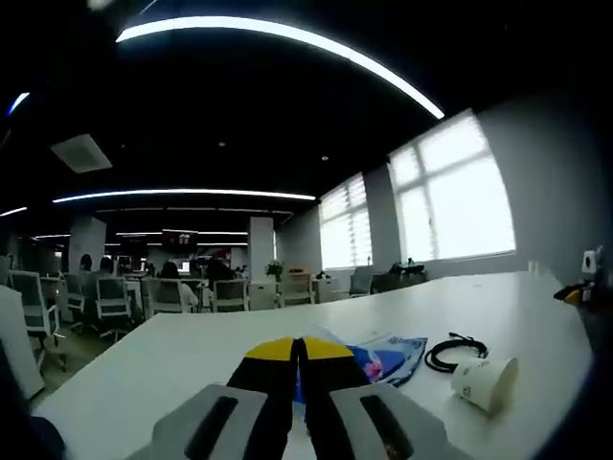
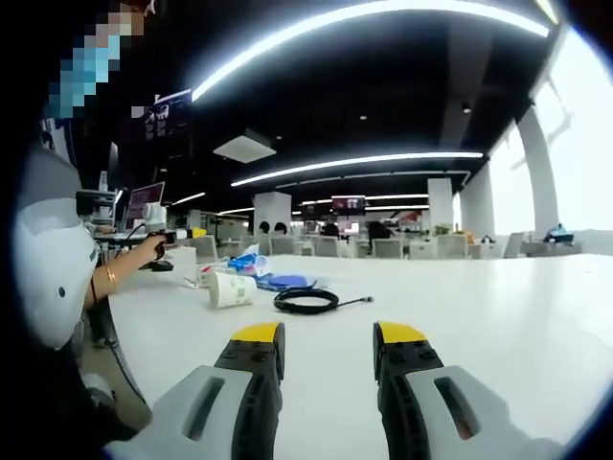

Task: Arrange the tabletop items into an orderly group along one side of the table until the central work area is clear of visible clutter.

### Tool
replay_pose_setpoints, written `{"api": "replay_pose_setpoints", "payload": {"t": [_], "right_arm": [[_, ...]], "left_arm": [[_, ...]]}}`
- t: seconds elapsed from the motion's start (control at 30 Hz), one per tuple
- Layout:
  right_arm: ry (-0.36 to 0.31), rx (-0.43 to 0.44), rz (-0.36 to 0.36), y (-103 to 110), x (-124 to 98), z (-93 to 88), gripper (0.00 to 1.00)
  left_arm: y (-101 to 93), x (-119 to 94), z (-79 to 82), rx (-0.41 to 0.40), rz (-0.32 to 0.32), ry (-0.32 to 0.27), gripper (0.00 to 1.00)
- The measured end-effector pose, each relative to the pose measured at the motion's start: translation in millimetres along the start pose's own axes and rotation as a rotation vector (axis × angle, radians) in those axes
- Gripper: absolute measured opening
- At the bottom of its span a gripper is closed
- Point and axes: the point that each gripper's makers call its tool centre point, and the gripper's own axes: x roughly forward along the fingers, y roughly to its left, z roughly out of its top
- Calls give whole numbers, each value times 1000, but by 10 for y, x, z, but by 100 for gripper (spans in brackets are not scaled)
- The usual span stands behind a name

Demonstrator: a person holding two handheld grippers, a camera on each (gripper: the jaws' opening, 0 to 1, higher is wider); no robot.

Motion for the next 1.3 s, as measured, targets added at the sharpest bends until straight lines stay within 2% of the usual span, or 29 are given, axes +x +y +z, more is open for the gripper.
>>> {"api": "replay_pose_setpoints", "payload": {"t": [0.17, 0.27, 0.43, 0.7, 0.77, 0.8, 0.87, 0.97, 1.3], "right_arm": [[-10, -2, 1, 21, -2, 32, 35], [-14, -5, 8, 44, -1, 52, 35], [-9, -11, 14, 59, -2, 65, 35], [-12, -16, 30, 84, 11, 111, 35], [-12, -19, 36, 97, 20, 125, 35], [-12, -20, 39, 101, 25, 131, 35], [-12, -21, 42, 108, 32, 138, 35], [-12, -22, 50, 137, 54, 143, 35], [-1, -24, 66, 221, 84, 122, 35]], "left_arm": [[-44, -123, 16, 8, 2, 1, 0], [-60, -191, 2, 0, -3, 1, 6], [-74, -285, -28, 8, 0, 0, 10], [-41, -432, -197, 4, 14, 44, 15], [-41, -478, -242, -1, 7, 56, 17], [-68, -503, -289, 12, -18, 80, 19], [-74, -528, -334, 17, -17, 101, 21], [-91, -588, -379, 37, -22, 110, 21], [-137, -702, -459, 16, -29, 115, 24]]}}
